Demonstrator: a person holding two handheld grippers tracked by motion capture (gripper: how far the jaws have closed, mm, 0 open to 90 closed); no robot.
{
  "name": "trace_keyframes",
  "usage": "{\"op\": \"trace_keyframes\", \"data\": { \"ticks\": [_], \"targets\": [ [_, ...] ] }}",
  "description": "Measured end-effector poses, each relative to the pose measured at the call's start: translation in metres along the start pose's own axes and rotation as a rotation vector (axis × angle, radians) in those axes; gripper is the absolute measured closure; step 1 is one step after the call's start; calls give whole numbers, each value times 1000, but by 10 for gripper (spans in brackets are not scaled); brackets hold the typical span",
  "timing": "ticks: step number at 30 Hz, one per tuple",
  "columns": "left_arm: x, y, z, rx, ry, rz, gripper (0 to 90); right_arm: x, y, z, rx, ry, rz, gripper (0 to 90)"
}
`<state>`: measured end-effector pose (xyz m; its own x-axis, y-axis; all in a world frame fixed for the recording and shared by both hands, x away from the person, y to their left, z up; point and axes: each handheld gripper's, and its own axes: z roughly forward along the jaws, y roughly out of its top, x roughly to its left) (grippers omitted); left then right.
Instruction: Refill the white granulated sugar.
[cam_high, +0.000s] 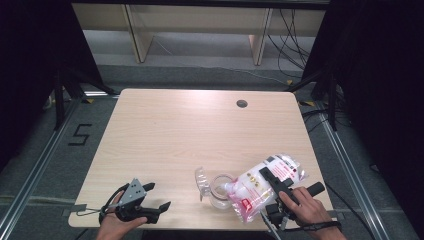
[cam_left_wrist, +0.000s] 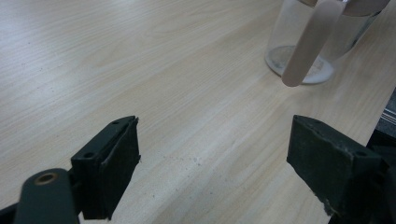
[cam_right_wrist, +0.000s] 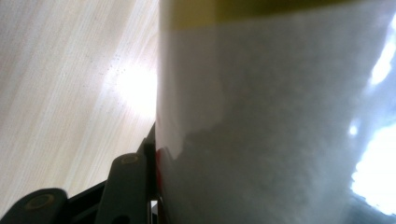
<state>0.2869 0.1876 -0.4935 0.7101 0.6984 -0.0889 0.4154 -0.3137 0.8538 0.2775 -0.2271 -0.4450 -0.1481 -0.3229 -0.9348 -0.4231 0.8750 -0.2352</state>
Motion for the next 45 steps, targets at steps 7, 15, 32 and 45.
{"op": "trace_keyframes", "data": {
  "ticks": [7, 15, 32, 45],
  "targets": [
    [0, 0, 0, 0, -3, -1, 163, 0, 0, 0, 16, 8, -4, 524],
    [0, 0, 0, 6, 1, 6, 164, -4, 1, 0, 24, 8, -32, 525],
    [-2, 1, 0, -6, -1, -3, 164, -4, -2, -1, 29, 7, -35, 527],
    [-2, 0, 1, -11, -9, -7, 164, -4, -2, -1, 23, 2, -48, 528]
  ]
}}
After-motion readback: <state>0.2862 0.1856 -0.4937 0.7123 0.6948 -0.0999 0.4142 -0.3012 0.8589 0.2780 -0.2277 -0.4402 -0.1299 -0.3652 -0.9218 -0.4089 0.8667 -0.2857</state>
